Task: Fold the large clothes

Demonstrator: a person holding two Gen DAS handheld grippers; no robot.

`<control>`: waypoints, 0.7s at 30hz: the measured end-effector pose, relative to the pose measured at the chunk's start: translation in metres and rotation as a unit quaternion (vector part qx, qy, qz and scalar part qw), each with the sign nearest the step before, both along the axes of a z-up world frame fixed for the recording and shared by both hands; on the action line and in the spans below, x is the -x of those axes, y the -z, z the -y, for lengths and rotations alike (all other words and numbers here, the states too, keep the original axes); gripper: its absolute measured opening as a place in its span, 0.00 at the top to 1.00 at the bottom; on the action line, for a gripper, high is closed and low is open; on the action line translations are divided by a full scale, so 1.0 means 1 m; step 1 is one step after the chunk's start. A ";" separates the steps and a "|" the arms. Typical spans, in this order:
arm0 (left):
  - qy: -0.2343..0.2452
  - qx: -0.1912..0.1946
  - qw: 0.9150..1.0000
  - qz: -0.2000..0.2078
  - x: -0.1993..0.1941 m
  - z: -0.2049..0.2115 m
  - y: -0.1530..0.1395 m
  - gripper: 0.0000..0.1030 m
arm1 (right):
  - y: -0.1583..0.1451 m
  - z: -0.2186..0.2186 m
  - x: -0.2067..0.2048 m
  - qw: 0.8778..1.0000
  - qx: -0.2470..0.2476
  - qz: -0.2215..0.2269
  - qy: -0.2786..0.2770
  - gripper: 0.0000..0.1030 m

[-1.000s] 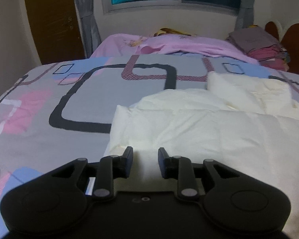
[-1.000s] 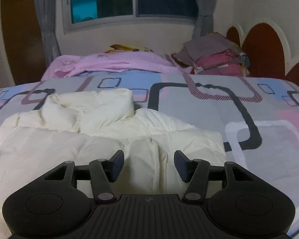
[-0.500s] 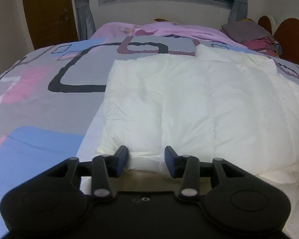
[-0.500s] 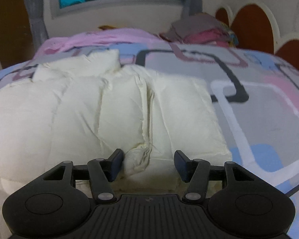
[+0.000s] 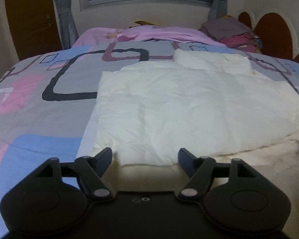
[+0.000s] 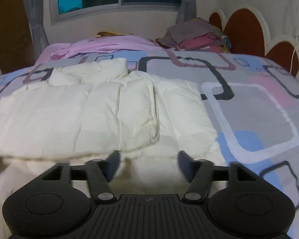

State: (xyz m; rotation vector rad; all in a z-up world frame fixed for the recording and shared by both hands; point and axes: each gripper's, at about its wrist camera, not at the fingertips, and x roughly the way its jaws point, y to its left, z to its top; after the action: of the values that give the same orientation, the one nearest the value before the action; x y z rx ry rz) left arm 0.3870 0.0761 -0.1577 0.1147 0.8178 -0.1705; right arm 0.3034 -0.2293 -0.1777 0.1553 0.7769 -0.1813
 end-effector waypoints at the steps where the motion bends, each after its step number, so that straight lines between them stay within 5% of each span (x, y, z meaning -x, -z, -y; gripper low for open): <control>1: 0.002 0.001 1.000 0.002 0.005 0.000 -0.003 0.26 | -0.003 -0.002 0.007 1.000 0.000 0.006 -0.002 0.18; 17: -0.032 0.016 0.999 0.002 0.098 -0.026 -0.016 0.21 | -0.002 0.024 0.124 0.999 0.006 -0.005 -0.033 0.18; 21: -0.052 0.018 0.998 -0.014 0.132 -0.038 -0.009 0.20 | 0.006 0.033 0.155 0.999 0.023 -0.010 -0.040 0.01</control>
State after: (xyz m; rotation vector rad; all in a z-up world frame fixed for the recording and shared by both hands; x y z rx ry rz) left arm 0.2547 0.1138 -0.1492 0.0363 0.8452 -0.0890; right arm 0.1481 -0.2619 -0.1841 0.0783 0.7974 -0.1259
